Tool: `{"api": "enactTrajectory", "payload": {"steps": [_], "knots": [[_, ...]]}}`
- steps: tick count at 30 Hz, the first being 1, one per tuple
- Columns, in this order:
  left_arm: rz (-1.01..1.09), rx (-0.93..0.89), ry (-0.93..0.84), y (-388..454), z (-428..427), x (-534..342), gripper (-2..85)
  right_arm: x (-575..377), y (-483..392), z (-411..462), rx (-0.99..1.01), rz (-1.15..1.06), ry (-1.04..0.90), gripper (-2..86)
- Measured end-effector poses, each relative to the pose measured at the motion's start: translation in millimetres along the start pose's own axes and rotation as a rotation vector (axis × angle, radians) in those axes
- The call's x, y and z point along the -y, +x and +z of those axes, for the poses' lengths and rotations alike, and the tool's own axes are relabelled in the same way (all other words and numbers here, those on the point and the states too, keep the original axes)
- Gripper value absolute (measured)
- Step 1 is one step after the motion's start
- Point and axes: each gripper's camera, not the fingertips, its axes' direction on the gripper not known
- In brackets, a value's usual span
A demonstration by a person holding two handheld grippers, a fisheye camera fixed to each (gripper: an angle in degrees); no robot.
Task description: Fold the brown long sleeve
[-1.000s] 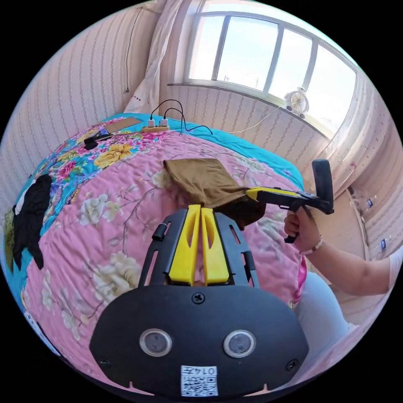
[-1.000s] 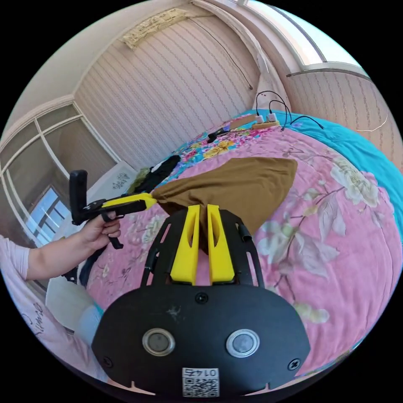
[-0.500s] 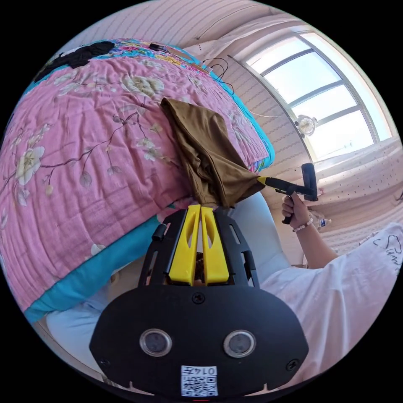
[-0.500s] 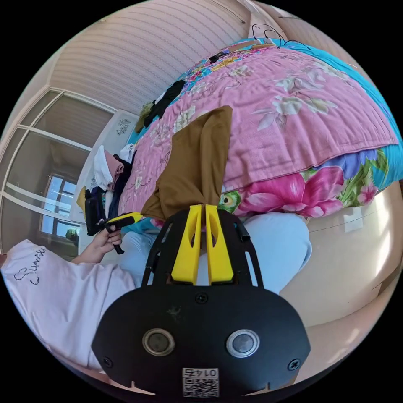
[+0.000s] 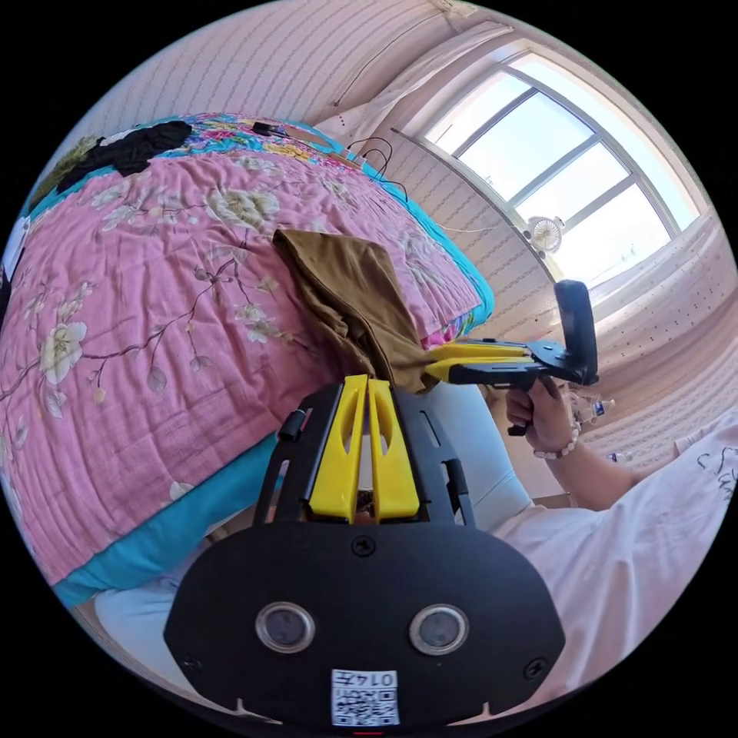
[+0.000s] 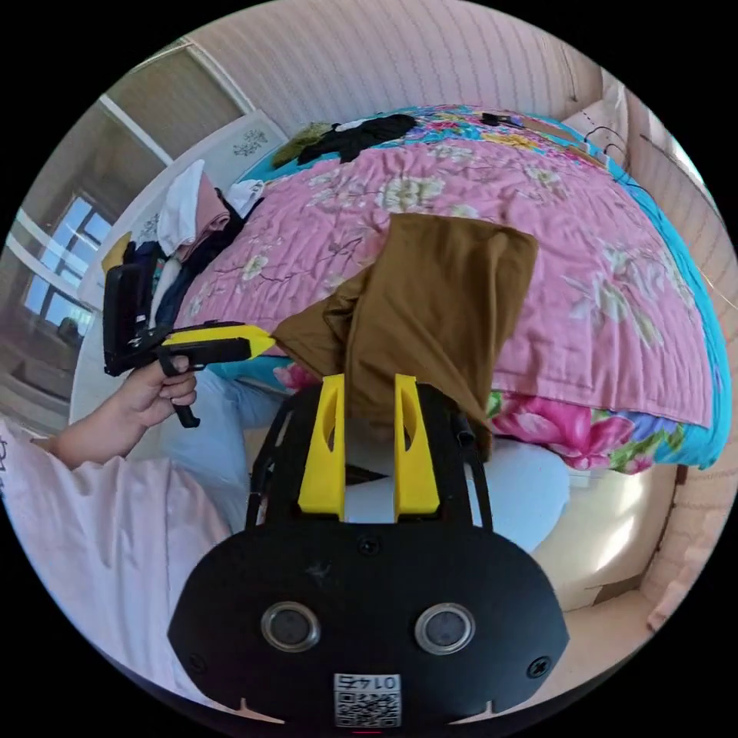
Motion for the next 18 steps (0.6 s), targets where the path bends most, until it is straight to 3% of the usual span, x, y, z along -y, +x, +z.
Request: {"api": "enactTrajectory", "payload": {"steps": [3, 6, 10, 14, 18], "knots": [[0.012, -0.004, 0.039, 3, -17, -10, -1.0, 6, -7, 33, -0.013, 0.001, -0.109, 12.4], [0.019, 0.019, 0.035, 3, -32, -22, -1.0, -1, 2, 31, 0.019, 0.045, -0.138, 7.4], [0.019, -0.004, 0.132, -1, -66, -42, -1.0, -34, 31, -42, 0.234, 0.126, 0.07, 1.8], [-0.033, -0.018, 0.233, -16, -109, -66, -1.0, -85, 82, -119, 0.32, 0.298, 0.321, 0.5], [-0.064, -0.03, 0.31, -24, -147, -93, -1.0, -126, 105, -163, 0.358, 0.359, 0.446, 0.1]]}}
